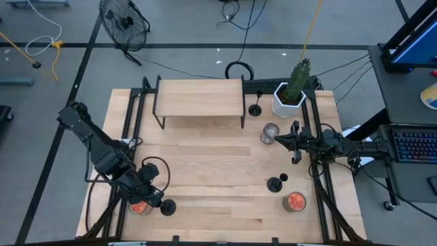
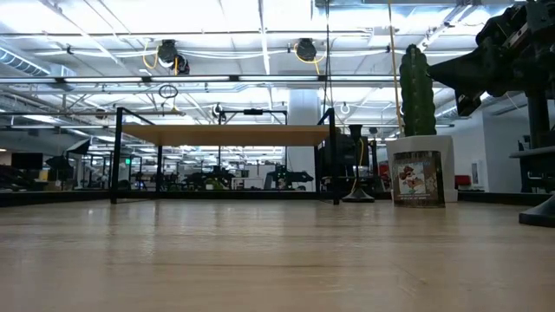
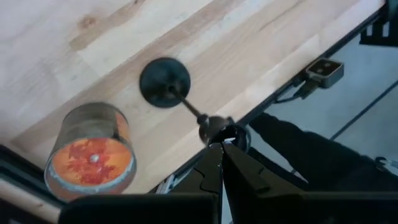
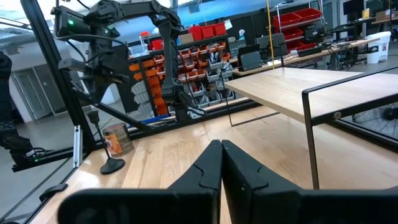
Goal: Pick & Place candle stick holders
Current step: Put the bottom black candle holder on the shelf
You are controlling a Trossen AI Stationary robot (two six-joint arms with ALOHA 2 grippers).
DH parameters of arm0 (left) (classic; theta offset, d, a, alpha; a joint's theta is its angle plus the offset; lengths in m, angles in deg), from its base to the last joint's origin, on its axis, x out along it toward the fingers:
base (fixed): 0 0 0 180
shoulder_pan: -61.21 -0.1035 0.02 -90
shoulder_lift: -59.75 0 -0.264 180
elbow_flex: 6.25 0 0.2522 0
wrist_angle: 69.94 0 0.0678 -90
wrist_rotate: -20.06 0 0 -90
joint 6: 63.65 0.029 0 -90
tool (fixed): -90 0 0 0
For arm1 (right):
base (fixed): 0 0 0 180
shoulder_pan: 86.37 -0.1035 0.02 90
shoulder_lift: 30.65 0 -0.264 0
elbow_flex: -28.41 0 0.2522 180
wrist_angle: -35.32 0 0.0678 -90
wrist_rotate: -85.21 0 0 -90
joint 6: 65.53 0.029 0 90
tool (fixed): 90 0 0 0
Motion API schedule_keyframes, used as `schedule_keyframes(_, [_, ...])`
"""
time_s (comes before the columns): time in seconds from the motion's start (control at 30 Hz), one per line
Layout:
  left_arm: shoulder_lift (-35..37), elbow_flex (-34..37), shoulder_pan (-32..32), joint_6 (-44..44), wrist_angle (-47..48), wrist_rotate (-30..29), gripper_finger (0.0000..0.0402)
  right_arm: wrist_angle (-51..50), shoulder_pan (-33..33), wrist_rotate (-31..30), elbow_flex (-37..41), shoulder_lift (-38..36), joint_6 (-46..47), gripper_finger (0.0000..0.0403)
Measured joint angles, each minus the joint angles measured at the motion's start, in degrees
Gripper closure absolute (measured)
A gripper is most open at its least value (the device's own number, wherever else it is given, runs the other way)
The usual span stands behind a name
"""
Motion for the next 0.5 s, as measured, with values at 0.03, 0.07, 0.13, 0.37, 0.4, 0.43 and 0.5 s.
schedule_keyframes(0.03, [0.00,0.00,0.00,0.00,-0.11,0.28,0.0384,0.01,-0.01,0.00,0.01,-0.01,0.00,0.0403])
schedule_keyframes(0.07, [0.00,0.00,0.00,0.00,-0.23,0.46,0.0384,0.02,-0.01,0.00,-0.01,-0.01,-0.02,0.0403])
schedule_keyframes(0.13, [0.00,0.00,0.00,0.29,-0.45,0.50,0.0380,0.00,0.00,0.00,-0.01,-0.01,-0.02,0.0403])
schedule_keyframes(0.37, [0.02,0.00,0.00,0.26,0.83,-0.51,0.0310,0.00,0.00,0.00,-0.01,-0.01,-0.02,0.0403])
schedule_keyframes(0.4, [0.02,0.00,0.00,0.09,1.12,-0.58,0.0298,0.02,0.01,0.00,0.01,-0.01,-0.02,0.0403])
schedule_keyframes(0.43, [0.02,0.00,0.00,0.04,1.39,-0.70,0.0286,0.00,0.01,0.00,-0.01,-0.01,-0.22,0.0403])
schedule_keyframes(0.5, [0.02,0.00,0.00,0.04,1.76,-1.43,0.0265,0.00,-0.01,0.00,0.00,-0.01,-1.20,0.0403])
